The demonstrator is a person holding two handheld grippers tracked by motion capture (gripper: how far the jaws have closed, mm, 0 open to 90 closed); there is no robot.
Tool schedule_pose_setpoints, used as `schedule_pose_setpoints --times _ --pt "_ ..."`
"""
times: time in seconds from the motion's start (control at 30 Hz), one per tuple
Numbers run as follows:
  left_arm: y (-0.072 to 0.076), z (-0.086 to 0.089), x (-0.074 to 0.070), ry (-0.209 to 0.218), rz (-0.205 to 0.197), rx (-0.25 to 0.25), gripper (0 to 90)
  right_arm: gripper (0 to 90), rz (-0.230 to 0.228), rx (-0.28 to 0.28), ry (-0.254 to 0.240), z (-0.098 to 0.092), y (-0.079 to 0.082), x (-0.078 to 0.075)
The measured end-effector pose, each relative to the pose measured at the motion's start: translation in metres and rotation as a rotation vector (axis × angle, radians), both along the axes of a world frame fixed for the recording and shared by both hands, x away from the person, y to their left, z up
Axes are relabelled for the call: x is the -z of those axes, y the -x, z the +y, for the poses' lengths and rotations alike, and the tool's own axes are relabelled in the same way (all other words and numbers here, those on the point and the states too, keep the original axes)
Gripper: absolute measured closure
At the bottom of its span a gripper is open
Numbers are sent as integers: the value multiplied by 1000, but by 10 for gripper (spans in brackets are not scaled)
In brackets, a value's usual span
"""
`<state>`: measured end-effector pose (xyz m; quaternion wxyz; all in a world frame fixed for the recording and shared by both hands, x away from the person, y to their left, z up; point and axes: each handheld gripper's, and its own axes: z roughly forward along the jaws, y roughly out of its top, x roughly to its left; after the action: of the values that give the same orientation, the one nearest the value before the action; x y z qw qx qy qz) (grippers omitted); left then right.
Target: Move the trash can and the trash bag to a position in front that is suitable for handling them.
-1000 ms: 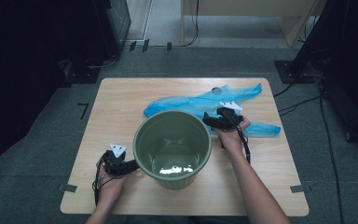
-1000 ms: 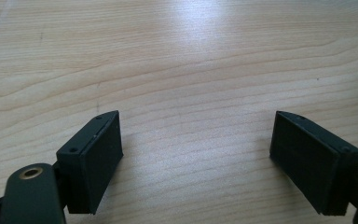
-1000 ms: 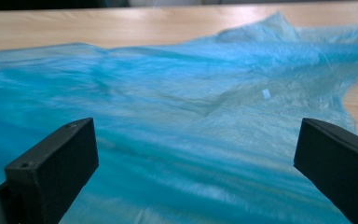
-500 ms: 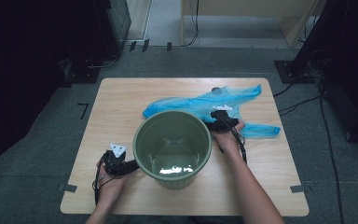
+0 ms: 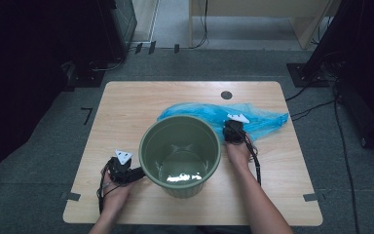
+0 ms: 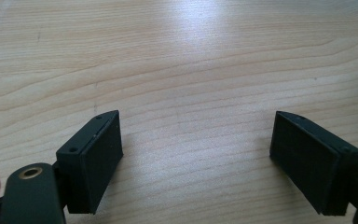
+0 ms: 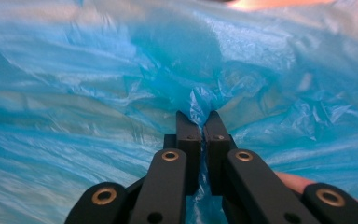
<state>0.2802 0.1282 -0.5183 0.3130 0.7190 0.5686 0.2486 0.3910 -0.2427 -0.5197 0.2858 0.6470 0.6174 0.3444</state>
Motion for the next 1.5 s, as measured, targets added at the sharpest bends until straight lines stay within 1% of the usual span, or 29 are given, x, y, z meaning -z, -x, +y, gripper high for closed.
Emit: schedule_pose_setpoints --times 0.03,0.07,0.1,0.17,0.23,0.27,0.37,0.4,0.47,0.5,0.53,0.6,0.63,0.67,0.7,0.73,0.8,0.83,0.87,0.97,1.0,1.03,1.07,1.13,1.17,1.23,1.27,1.33,1.5 --pt "0 0 0 0 0 0 162 898 0 0 0 0 0 0" --pt "0 0 0 0 0 0 162 899 -62 20 13 1 5 -1" --pt "0 0 0 0 0 0 162 899 -62 20 13 1 5 -1" --pt "0 0 0 0 0 0 162 900 -111 53 17 4 11 -7" --pt "0 0 0 0 0 0 162 900 -129 59 17 5 13 -11" --pt "0 0 0 0 0 0 162 900 -172 67 30 8 16 -23" --pt "0 0 0 0 0 0 162 900 -220 71 41 12 21 -40" --pt "0 0 0 0 0 0 162 900 -274 72 51 16 28 -58" --pt "0 0 0 0 0 0 162 900 -325 64 44 19 35 -78" --pt "0 0 0 0 0 0 162 900 -325 64 44 19 35 -78" --pt "0 0 0 0 0 0 162 900 -374 56 44 21 42 -96" --pt "0 0 0 0 0 0 162 900 -396 54 37 22 46 -105" --pt "0 0 0 0 0 0 162 900 -439 44 37 22 54 -122" --pt "0 0 0 0 0 0 162 900 -439 44 37 22 54 -122" --pt "0 0 0 0 0 0 162 900 -484 43 32 23 61 -137" --pt "0 0 0 0 0 0 162 900 -484 43 32 23 61 -137" --pt "0 0 0 1 -1 -1 162 900 -521 35 28 22 68 -151" --pt "0 0 0 1 -1 -1 162 900 -560 27 23 22 76 -164" --pt "0 0 0 1 -1 -1 162 900 -560 27 23 22 76 -164" --pt "0 0 0 0 -1 0 162 900 -625 22 28 21 88 -182" --pt "0 0 0 0 -1 0 162 900 -666 25 18 20 96 -192" --pt "0 0 0 0 -1 0 162 900 -666 25 18 20 96 -192" --pt "0 0 0 0 -1 0 162 900 -704 27 12 19 103 -202" --pt "0 0 0 -1 -1 0 162 900 -724 28 7 18 107 -207" --pt "0 0 0 -4 1 3 162 900 -761 27 4 17 115 -216" --pt "0 0 0 0 0 0 162 900 -779 26 6 16 119 -221" --pt "0 0 0 0 0 0 162 900 -812 20 6 14 128 -229" --pt "0 0 0 0 0 0 162 900 -824 16 3 14 132 -234" --pt "0 0 0 0 -1 -1 162 900 -888 -19 -14 9 160 -252"
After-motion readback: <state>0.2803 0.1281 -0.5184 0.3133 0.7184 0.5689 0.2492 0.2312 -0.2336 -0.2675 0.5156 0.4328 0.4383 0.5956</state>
